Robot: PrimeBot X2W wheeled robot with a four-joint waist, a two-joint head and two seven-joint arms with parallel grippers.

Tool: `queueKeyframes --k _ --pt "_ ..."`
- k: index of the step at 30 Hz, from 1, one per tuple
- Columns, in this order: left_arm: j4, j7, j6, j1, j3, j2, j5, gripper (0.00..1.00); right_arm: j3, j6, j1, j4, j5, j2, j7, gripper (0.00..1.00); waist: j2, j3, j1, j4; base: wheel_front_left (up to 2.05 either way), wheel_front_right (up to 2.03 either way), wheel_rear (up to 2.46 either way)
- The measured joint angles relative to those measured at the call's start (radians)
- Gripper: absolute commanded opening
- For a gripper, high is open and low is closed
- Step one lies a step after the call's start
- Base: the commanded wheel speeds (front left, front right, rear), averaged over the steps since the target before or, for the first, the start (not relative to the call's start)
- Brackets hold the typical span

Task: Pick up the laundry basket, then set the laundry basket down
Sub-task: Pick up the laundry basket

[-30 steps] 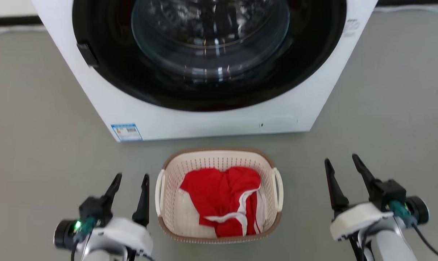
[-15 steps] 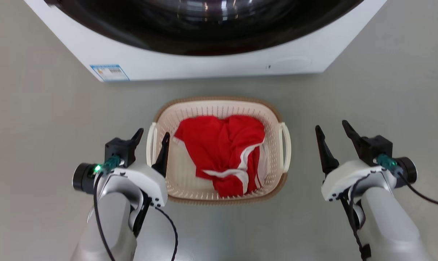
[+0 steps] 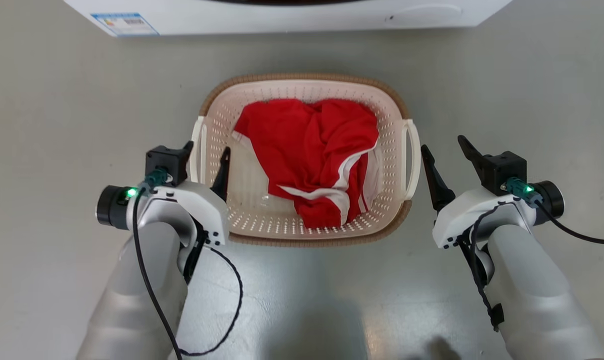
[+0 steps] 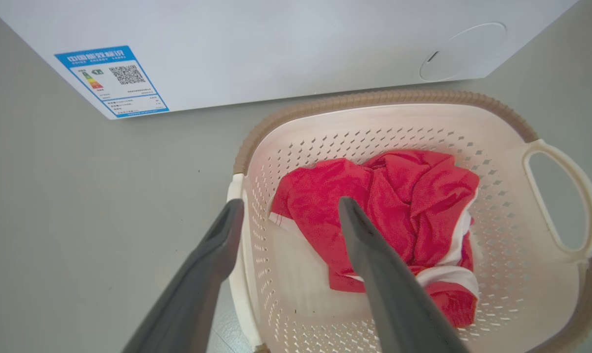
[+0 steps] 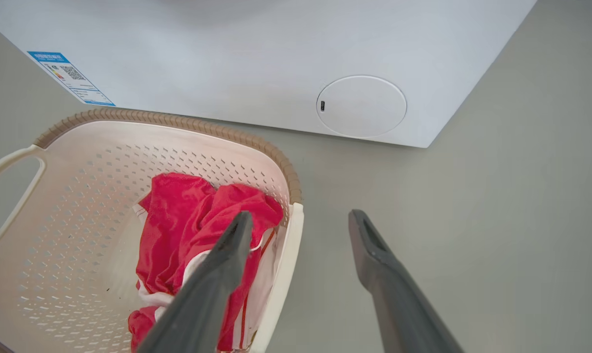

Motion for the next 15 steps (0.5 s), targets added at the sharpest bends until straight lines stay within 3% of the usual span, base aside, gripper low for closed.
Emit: queueKeyframes --k 15 --pt "0.067 -0.008 0.017 -0.121 0.008 0.023 -0.002 1.0 0.014 0.0 -0.03 -0.03 0.01 -0.001 0.0 1.0 0.0 0.137 0.0 0.009 0.0 0.0 0.0"
